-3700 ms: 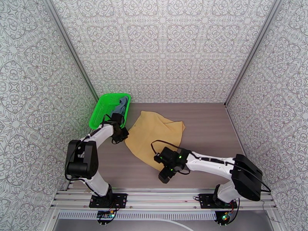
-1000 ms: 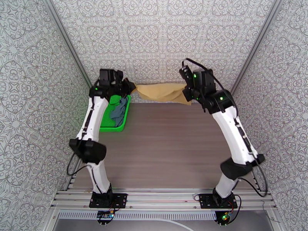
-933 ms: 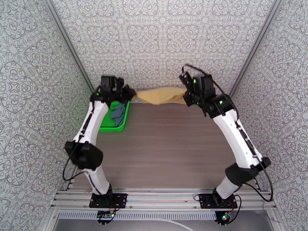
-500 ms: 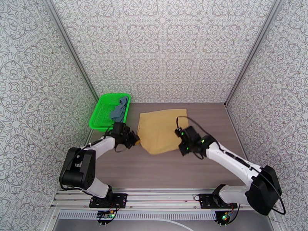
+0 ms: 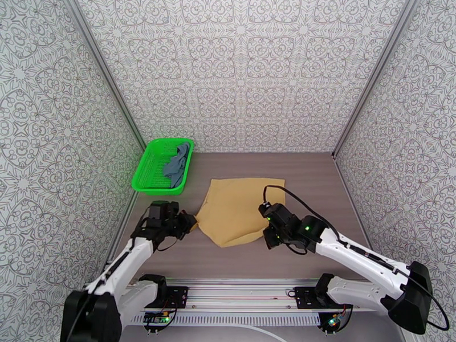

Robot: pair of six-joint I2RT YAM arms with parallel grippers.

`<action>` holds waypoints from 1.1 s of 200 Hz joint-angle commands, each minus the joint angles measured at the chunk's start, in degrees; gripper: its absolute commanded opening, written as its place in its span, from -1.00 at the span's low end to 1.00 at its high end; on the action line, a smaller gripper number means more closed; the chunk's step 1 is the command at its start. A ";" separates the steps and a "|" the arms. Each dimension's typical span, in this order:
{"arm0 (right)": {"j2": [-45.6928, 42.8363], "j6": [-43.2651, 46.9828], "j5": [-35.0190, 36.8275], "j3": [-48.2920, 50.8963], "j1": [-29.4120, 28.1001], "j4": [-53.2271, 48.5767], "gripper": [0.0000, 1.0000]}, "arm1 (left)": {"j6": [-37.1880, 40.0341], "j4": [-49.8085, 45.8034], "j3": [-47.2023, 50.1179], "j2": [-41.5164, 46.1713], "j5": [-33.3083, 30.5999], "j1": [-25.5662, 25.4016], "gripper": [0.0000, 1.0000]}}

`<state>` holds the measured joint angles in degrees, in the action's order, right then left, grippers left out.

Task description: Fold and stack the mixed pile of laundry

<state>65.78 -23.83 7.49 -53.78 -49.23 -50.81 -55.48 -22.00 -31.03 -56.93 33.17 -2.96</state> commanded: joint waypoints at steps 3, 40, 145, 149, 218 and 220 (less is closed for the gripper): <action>3.45 1.42 11.09 -6.20 1.66 -4.30 -1.00 | 2.88 -4.59 -7.35 -3.21 -0.15 2.38 -1.00; 9.71 9.58 16.77 -14.33 8.80 -3.33 -1.00 | 3.42 -0.65 -18.43 -17.30 2.01 0.68 -1.00; 34.61 23.35 12.03 -29.30 23.84 9.41 -1.00 | 5.23 -1.04 -45.11 -51.39 1.31 -0.64 -1.00; 35.36 23.31 12.19 -29.58 24.10 9.94 -1.00 | 5.15 -0.88 -45.64 -52.20 1.24 -0.63 -1.00; 45.87 21.49 10.15 -32.45 27.87 17.44 -1.00 | 3.28 1.64 -49.81 -61.36 -1.35 0.24 -0.95; 46.13 21.36 10.11 -32.49 27.94 17.55 -1.00 | 3.10 1.75 -49.87 -61.55 -1.35 0.28 -0.91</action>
<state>109.06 -1.63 18.79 -83.70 -22.26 -36.53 -50.98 -20.95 -79.85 -114.24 32.99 -3.22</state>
